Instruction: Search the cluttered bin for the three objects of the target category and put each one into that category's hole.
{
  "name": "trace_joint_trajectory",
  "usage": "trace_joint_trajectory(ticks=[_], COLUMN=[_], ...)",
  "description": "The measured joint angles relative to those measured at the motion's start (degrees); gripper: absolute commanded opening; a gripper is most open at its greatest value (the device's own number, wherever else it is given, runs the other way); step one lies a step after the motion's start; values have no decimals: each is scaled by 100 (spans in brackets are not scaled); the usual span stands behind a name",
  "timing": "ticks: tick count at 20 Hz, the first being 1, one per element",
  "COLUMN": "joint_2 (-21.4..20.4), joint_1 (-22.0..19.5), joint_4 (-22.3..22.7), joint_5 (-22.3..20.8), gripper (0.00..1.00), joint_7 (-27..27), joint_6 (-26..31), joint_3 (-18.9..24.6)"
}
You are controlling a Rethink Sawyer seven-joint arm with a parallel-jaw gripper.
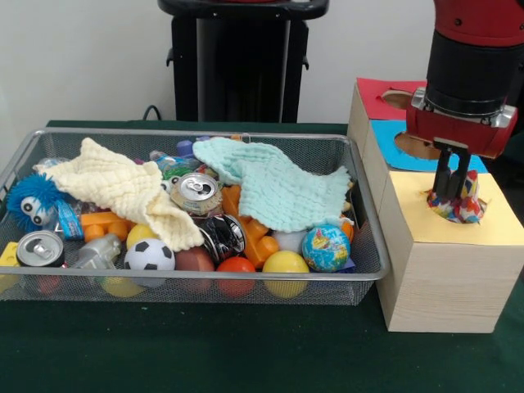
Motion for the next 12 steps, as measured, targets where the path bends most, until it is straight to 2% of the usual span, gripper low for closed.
trace_joint_trajectory(ticks=[3,12], joint_2=[-105,-124], joint_1=[-100,-505], joint_4=[129,402], joint_5=[116,307], gripper=[0,0], joint_7=[0,0], joint_6=[-130,-1381], joint_3=[182,816])
